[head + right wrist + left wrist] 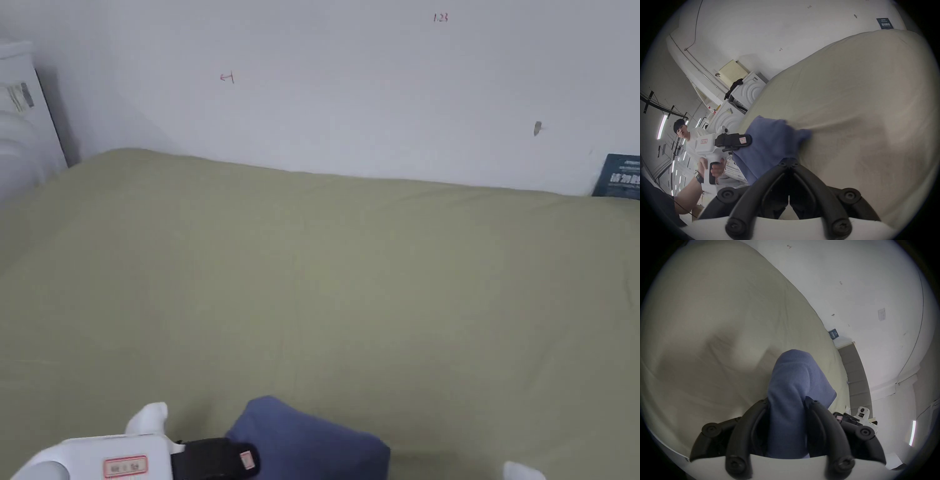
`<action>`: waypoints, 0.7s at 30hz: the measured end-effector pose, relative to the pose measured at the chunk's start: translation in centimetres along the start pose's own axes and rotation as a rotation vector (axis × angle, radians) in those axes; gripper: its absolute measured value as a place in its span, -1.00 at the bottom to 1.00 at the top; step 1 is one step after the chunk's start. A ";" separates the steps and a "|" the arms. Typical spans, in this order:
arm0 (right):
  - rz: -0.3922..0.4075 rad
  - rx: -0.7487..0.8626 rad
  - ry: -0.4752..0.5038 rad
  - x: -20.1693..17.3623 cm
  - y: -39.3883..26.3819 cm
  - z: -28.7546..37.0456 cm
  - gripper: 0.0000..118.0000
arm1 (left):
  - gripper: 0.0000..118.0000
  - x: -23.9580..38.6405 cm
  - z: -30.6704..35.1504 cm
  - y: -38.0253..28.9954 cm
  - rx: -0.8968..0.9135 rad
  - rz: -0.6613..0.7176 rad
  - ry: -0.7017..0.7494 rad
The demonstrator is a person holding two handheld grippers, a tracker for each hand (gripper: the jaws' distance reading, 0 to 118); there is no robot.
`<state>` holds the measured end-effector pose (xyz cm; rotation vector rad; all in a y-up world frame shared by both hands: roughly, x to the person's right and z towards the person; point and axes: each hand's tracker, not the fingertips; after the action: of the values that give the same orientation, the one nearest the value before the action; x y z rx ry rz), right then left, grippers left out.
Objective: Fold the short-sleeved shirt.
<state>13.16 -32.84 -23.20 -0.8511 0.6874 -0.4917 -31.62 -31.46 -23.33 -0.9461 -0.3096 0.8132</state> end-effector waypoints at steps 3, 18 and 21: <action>-0.017 0.014 -0.016 0.1 0.1 0.2 -0.98 | -0.41 -2.8 3.7 2.8 0.047 0.008 0.066; 0.111 -0.013 -0.074 -5.3 0.4 -0.1 -0.98 | -0.41 -17.1 20.8 13.9 0.120 0.014 0.468; 0.123 -0.025 -0.100 -5.7 0.2 0.2 -0.98 | -0.41 -19.9 21.9 13.1 0.176 0.112 0.455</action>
<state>9.40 -28.97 -21.23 -0.8458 0.6508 -0.3288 -63.59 -28.78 -19.48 -0.9588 0.2075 0.6913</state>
